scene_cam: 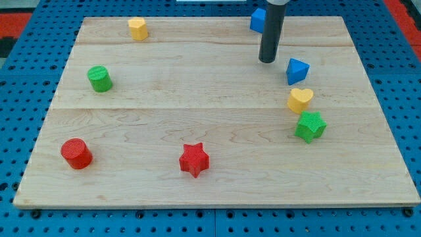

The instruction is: Move the blue triangle to the top left of the yellow heart

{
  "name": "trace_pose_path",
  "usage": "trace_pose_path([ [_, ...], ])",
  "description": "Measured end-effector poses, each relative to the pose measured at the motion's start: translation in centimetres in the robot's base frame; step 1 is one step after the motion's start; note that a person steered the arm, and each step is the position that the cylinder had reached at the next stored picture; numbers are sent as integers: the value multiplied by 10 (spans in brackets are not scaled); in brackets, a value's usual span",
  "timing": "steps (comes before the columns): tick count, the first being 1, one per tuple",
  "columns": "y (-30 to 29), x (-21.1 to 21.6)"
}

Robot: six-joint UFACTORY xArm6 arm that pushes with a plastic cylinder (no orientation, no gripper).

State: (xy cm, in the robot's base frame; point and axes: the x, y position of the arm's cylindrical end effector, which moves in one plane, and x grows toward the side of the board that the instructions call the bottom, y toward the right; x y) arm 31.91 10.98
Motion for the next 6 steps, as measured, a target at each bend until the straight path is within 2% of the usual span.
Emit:
trace_pose_path([
  [1, 40, -13],
  [3, 44, 8],
  [5, 85, 27],
  [6, 57, 56],
])
